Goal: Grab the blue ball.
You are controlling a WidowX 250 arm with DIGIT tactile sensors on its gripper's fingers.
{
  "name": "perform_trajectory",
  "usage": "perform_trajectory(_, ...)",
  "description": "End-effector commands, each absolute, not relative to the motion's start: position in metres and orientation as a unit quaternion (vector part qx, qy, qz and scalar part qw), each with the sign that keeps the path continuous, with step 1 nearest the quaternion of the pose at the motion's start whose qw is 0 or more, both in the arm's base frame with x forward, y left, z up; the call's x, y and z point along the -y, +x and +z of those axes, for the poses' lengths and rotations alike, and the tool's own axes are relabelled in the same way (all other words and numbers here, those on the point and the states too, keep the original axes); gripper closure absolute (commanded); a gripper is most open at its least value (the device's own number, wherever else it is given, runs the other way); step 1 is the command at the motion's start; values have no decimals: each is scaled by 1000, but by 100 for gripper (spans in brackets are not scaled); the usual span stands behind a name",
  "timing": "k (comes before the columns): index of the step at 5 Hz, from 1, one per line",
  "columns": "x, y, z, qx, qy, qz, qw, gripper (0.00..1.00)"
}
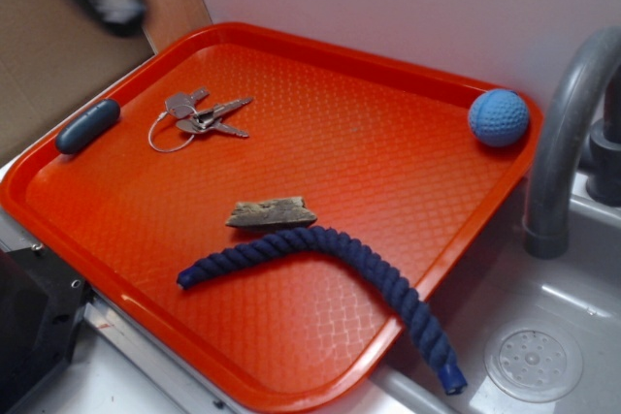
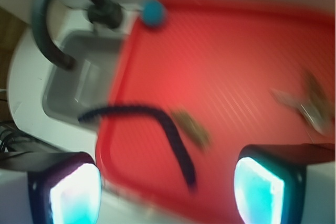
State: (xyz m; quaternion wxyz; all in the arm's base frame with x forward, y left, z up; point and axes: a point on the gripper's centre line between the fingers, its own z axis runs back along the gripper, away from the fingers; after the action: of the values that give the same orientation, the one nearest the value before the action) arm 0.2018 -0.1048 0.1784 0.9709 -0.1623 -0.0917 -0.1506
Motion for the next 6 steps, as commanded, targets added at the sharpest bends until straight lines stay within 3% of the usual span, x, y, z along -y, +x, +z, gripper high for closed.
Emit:
perform_trajectory(1,198,286,115,91,-193,-242,946,0)
perform_trajectory(2,217,328,82,104,-147,-264,948,0)
perform_trajectory(3,215,346,73,154,-41,-243,957,0)
perform_trajectory(4,212,349,71,155,-36,-236,959,0)
perform_trajectory(5,214,346,62,132,-72,-242,958,0)
perform_trajectory(6,224,332,65,111,-158,-267,944,0)
